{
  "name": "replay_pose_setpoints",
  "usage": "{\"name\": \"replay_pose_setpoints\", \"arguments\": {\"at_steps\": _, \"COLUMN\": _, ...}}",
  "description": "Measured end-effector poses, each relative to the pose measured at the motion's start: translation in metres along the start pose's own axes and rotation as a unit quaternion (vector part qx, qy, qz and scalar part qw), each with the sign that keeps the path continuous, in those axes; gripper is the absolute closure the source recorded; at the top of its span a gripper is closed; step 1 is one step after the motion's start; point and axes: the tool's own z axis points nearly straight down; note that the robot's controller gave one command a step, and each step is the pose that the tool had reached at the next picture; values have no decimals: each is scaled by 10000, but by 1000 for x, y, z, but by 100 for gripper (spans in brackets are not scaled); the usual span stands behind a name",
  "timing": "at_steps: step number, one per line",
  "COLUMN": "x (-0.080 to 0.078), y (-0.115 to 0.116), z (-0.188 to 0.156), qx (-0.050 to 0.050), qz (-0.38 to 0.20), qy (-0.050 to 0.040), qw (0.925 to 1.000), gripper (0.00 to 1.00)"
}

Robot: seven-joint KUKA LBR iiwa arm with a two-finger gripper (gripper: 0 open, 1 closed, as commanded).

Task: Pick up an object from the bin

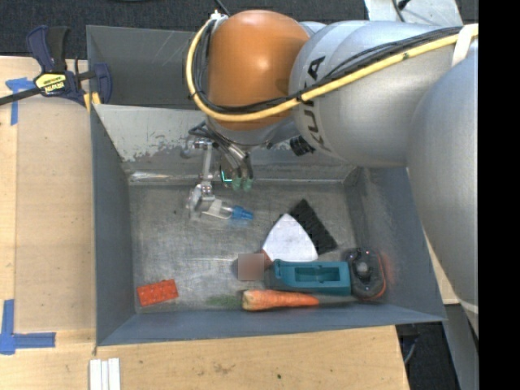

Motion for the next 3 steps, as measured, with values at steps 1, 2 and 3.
{"name": "replay_pose_setpoints", "arguments": {"at_steps": 1, "x": -2, "y": -1, "z": -5, "qx": -7, "qz": 13, "qy": -43, "qw": 10000, "gripper": 0}}
{"name": "replay_pose_setpoints", "arguments": {"at_steps": 2, "x": -9, "y": -25, "z": 47, "qx": -16, "qz": 311, "qy": -68, "qw": 9995, "gripper": 0}}
{"name": "replay_pose_setpoints", "arguments": {"at_steps": 3, "x": -12, "y": -32, "z": 76, "qx": 4, "qz": 263, "qy": -17, "qw": 9997, "gripper": 0}}
